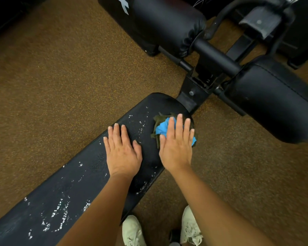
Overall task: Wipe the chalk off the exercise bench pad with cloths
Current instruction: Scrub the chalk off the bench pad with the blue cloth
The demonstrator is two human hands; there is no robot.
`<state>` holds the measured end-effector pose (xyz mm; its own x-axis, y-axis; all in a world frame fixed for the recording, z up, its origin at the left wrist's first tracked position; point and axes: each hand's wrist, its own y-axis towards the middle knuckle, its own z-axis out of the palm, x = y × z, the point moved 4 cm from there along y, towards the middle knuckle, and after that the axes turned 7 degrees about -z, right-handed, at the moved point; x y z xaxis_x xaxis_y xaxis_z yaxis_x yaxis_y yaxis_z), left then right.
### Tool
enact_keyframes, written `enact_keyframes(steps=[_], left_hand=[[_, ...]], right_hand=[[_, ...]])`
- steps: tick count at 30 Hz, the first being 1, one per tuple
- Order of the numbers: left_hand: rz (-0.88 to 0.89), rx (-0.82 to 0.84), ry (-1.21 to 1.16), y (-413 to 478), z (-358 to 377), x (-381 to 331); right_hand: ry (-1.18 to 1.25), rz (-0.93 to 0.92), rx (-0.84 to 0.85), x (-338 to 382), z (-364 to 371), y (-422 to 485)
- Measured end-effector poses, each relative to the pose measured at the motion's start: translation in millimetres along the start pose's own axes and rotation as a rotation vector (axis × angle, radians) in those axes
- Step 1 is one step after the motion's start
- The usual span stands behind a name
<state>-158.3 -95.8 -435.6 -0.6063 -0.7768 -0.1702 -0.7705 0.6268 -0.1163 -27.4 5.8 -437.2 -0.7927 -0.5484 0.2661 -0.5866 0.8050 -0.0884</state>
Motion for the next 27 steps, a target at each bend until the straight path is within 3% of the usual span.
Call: enact_keyframes(steps=[4,11,17,22,27], left_hand=[[0.003,-0.004,-0.006,0,-1,-1],[-0.016,0.008,0.005,0,-1,-1],[-0.004,0.019,0.01,1,-1,-2],[-0.024,0.036,0.017,1,-2,-3],[-0.022,0.042,0.02,3,-3,-3]], right_hand=[[0.087,0.259,-0.002,-3,-5,42],[0.03,0.067,0.011,-4,1,-7],[0.089,0.377,0.06,-5,-10,61],[-0.025,0.063,0.045,-6,-10,26],[0.012,0.21,0.086,-11,-15,61]])
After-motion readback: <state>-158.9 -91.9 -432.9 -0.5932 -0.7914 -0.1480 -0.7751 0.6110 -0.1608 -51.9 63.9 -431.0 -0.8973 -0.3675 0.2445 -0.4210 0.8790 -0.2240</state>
